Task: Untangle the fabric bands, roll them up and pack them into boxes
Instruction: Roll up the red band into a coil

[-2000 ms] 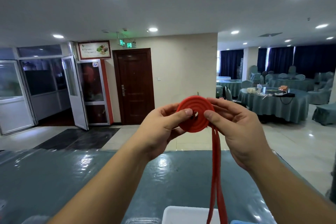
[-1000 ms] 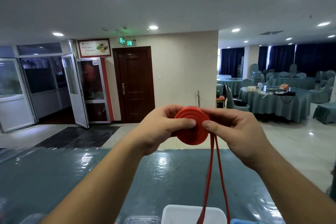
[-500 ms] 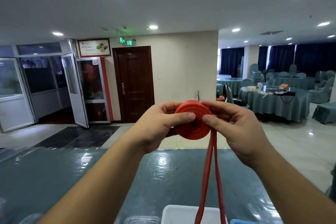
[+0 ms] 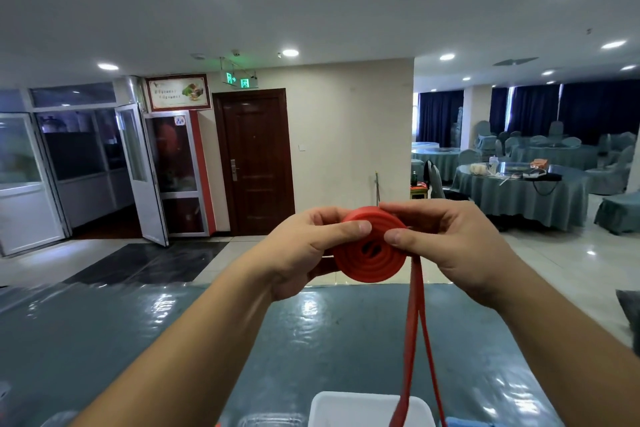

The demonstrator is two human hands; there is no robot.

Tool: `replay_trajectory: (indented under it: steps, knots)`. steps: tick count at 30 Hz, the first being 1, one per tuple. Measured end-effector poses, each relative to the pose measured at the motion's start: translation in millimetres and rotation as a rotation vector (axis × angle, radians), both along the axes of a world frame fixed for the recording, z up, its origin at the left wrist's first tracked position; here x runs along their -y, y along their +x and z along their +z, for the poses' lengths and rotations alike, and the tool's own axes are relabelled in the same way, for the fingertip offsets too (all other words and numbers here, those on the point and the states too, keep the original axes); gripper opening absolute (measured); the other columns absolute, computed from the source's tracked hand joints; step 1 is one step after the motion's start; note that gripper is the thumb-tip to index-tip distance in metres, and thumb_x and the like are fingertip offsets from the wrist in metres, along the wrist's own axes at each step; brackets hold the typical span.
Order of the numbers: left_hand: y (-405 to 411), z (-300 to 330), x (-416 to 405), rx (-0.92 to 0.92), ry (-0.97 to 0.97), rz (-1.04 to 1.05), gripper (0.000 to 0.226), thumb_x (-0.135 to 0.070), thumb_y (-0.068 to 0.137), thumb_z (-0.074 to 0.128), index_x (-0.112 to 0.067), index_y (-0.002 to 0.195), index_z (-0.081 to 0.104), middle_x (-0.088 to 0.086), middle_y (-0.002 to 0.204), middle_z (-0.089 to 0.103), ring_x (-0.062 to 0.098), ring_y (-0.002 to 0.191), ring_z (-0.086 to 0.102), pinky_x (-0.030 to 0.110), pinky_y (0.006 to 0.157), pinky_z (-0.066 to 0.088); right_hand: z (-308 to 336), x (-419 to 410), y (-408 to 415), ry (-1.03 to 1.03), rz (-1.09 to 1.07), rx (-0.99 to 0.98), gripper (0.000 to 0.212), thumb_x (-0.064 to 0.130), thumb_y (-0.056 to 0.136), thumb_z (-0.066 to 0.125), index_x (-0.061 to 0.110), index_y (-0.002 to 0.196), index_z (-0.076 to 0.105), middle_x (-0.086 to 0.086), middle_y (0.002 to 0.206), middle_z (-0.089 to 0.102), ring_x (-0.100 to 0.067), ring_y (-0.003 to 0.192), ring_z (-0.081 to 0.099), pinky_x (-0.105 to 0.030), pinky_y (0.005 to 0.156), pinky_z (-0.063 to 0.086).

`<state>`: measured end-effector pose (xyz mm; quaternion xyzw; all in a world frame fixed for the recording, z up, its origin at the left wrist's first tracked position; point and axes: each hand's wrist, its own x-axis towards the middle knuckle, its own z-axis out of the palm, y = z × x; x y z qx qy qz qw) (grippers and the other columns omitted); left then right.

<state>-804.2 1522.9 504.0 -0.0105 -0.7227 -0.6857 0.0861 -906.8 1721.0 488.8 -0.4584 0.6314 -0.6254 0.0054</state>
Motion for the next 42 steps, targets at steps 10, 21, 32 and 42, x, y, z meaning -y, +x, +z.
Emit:
replay_trajectory:
  steps: [10, 21, 32, 42]
  knots:
    - [-2.8, -4.2, -3.1, -0.164, 0.112, 0.067, 0.041, -0.021, 0.079, 0.077, -0.008, 0.118, 0.073, 0.011, 0.104, 0.078, 0.022, 0.094, 0.073, 0.039, 0.092, 0.059, -4.8, 9.5, 11.3, -0.262, -0.054, 0.035, 0.037, 0.018, 0.074, 0.077, 0.025, 0.111, 0.076, 0.003, 0.103, 0.081, -0.014, 0.101, 0.076, -0.024, 0.088, 0.06]
    - [-0.7, -3.2, -7.8, -0.222, 0.097, 0.084, 0.042, -0.009, 0.082, 0.079, -0.005, 0.123, 0.069, 0.016, 0.11, 0.077, 0.027, 0.099, 0.075, 0.032, 0.082, 0.062, -8.7, 15.4, 19.7, -0.36, -0.048, 0.085, 0.039, 0.013, 0.074, 0.075, 0.016, 0.113, 0.074, -0.001, 0.102, 0.081, -0.016, 0.099, 0.077, -0.025, 0.087, 0.06]
    - [-1.1, -5.6, -11.5, -0.204, 0.132, 0.072, 0.038, -0.01, 0.084, 0.077, -0.002, 0.121, 0.071, 0.013, 0.103, 0.077, 0.024, 0.094, 0.074, 0.034, 0.082, 0.061, -10.4, 15.5, 22.8, -0.349, -0.045, 0.103, 0.043, 0.018, 0.075, 0.075, 0.018, 0.118, 0.072, -0.002, 0.107, 0.08, -0.017, 0.103, 0.076, -0.027, 0.089, 0.06]
    - [-1.5, -1.1, -2.3, -0.159, 0.01, 0.014, 0.039, -0.003, 0.085, 0.078, -0.003, 0.123, 0.07, 0.015, 0.106, 0.077, 0.027, 0.097, 0.075, 0.033, 0.082, 0.061, -8.7, 8.1, 23.6, -0.293, -0.057, 0.077, 0.04, 0.017, 0.074, 0.075, 0.017, 0.114, 0.074, 0.002, 0.102, 0.081, -0.014, 0.1, 0.077, -0.023, 0.087, 0.06]
